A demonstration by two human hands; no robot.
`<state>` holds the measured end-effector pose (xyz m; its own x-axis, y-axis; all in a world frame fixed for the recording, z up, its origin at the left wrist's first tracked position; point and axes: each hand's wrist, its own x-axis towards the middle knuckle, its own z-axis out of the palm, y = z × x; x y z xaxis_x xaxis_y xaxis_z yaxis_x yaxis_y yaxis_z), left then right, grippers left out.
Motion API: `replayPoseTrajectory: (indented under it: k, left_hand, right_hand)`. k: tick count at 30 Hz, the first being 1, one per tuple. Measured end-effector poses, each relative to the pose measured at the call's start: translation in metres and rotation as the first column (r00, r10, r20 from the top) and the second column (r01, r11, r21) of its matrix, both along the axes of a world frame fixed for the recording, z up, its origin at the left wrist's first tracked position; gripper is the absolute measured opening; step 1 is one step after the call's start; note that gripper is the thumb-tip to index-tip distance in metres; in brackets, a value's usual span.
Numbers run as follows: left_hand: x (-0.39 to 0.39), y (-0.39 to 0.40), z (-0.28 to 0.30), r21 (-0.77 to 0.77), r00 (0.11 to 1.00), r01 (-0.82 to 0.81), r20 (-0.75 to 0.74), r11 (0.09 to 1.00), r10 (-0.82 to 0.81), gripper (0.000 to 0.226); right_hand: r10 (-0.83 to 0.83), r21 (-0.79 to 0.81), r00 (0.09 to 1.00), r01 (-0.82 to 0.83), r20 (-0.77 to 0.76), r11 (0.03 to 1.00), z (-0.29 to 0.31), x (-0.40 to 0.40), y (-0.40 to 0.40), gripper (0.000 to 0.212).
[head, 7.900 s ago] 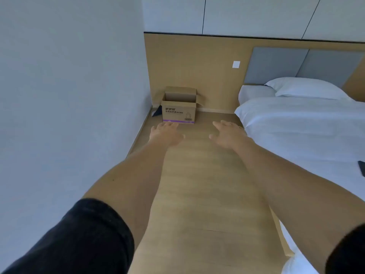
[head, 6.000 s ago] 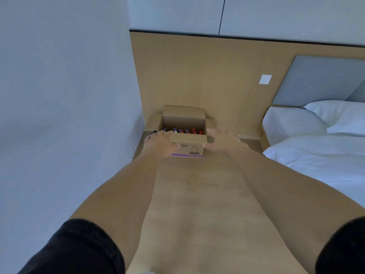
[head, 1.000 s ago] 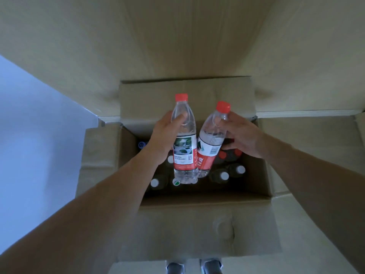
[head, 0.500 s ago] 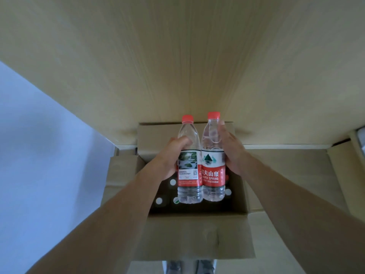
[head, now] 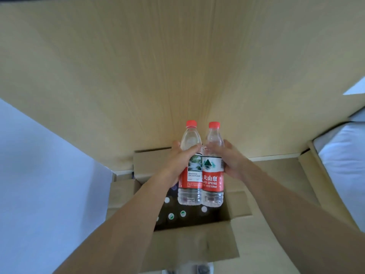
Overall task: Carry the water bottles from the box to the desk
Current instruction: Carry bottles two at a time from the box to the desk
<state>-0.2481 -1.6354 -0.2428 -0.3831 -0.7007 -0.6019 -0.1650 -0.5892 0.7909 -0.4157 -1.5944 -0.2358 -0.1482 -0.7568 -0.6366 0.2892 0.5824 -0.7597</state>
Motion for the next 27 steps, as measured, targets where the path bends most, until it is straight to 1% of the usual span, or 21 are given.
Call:
replayPoseTrajectory:
  k: [2, 4, 7, 9, 11, 13, 15, 19, 22, 24, 25, 27]
  left_hand:
    - [-0.008, -0.001, 0.017, 0.026, 0.993, 0.082, -0.090, 0.996, -0.079, 0.053]
    - [-0.015, 0.000, 0.034, 0.030, 0.980, 0.162, -0.125, 0.986, -0.157, 0.052]
    - [-0.028, 0.004, 0.054, -0.003, 0.959, 0.257, -0.119, 0.966, -0.256, 0.055]
    - [-0.038, 0.006, 0.065, -0.037, 0.940, 0.312, -0.136, 0.949, -0.314, 0.054]
    - [-0.048, 0.010, 0.077, -0.099, 0.909, 0.388, -0.119, 0.916, -0.398, 0.059]
    - [-0.058, 0.016, 0.088, -0.170, 0.867, 0.479, -0.060, 0.861, -0.494, 0.067]
    - [-0.071, 0.026, 0.099, -0.220, 0.825, 0.544, -0.036, 0.810, -0.564, 0.069]
    - [-0.100, 0.065, 0.127, -0.280, 0.732, 0.633, -0.089, 0.722, -0.676, 0.066]
    - [-0.122, 0.107, 0.144, -0.311, 0.638, 0.707, -0.109, 0.635, -0.763, 0.065]
    - [-0.135, 0.141, 0.155, -0.349, 0.554, 0.756, -0.110, 0.554, -0.825, 0.064]
    - [-0.141, 0.159, 0.160, -0.377, 0.505, 0.780, -0.095, 0.500, -0.858, 0.063]
    - [-0.154, 0.196, 0.170, -0.386, 0.420, 0.829, -0.049, 0.405, -0.906, 0.072]
  right_hand:
    - [0.046, 0.005, 0.998, -0.046, -0.047, 0.999, 0.015, -0.015, 0.008, 0.068]
    - [0.054, 0.016, 0.995, -0.053, -0.084, 0.998, 0.030, -0.029, 0.018, 0.066]
    - [-0.042, 0.001, 0.998, 0.042, -0.042, 0.999, 0.048, -0.043, 0.038, 0.059]
    - [-0.109, -0.026, 0.992, 0.108, -0.056, 0.994, 0.059, -0.050, 0.053, 0.050]
    - [-0.207, -0.051, 0.977, 0.204, -0.053, 0.978, 0.071, -0.057, 0.071, 0.051]
    - [-0.305, -0.094, 0.952, 0.302, -0.023, 0.949, 0.083, -0.063, 0.092, 0.055]
    - [-0.376, -0.151, 0.927, 0.373, 0.009, 0.915, 0.095, -0.067, 0.118, 0.052]
    - [-0.497, -0.264, 0.866, 0.493, 0.056, 0.829, 0.117, -0.070, 0.183, 0.054]
    - [-0.631, -0.282, 0.774, 0.618, 0.054, 0.734, 0.136, -0.065, 0.236, 0.069]
    - [-0.712, -0.296, 0.699, 0.694, 0.062, 0.656, 0.151, -0.060, 0.275, 0.077]
    - [-0.744, -0.298, 0.664, 0.726, 0.069, 0.620, 0.157, -0.058, 0.295, 0.077]
    - [-0.794, -0.306, 0.603, 0.772, 0.079, 0.557, 0.170, -0.052, 0.338, 0.069]
